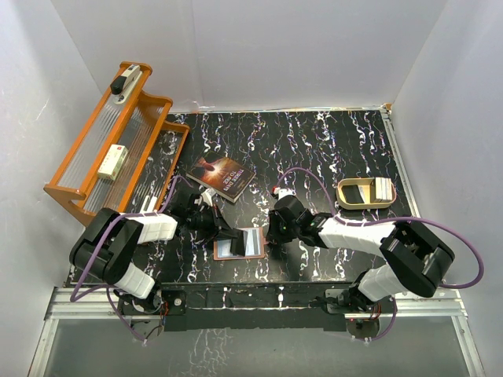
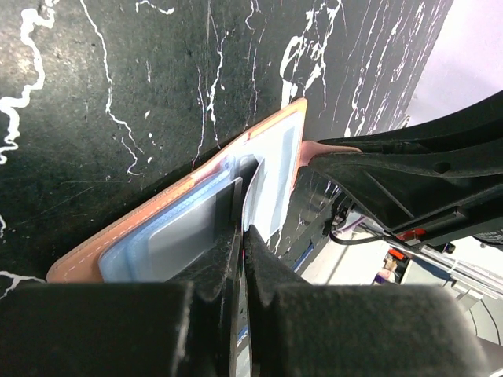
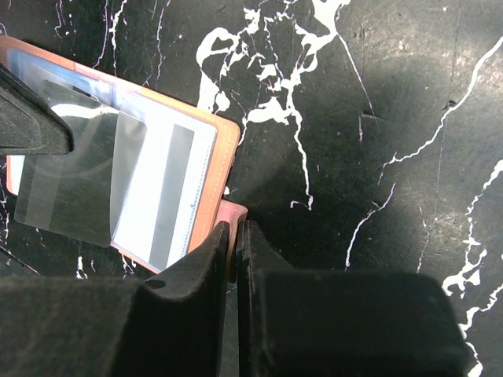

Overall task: Put the credit cards into the card holder
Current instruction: Insert the credit card into the card holder.

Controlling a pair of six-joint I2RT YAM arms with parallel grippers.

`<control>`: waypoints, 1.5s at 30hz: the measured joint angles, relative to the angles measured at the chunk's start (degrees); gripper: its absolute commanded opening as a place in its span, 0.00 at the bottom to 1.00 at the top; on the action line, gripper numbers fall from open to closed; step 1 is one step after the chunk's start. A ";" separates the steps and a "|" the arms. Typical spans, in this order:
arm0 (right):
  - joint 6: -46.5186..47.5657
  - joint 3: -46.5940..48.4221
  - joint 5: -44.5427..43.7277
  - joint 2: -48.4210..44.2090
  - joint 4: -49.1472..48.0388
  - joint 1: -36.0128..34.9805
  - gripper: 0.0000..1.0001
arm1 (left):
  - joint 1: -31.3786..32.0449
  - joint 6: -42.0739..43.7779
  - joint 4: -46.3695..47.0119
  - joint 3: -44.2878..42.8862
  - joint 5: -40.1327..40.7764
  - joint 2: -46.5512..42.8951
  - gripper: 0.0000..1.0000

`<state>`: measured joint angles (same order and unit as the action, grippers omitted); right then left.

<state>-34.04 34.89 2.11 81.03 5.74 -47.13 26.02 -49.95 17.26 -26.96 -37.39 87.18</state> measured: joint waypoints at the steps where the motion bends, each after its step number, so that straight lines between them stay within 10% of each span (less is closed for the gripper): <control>1: -0.46 -0.15 0.04 0.00 -0.17 0.00 0.00 | 0.00 -0.02 0.33 0.02 0.02 0.00 0.00; 36: -7.61 -2.82 1.53 -0.20 -5.16 0.04 0.00 | 2.69 -4.92 11.17 5.86 6.67 -2.01 0.00; 45: -9.62 -3.06 1.99 -0.20 -5.51 0.04 0.00 | 4.90 -5.16 6.73 4.09 10.32 -4.92 0.41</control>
<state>-43.66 31.83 4.10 80.84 0.23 -47.09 30.92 -55.11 23.99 -22.87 -27.07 82.26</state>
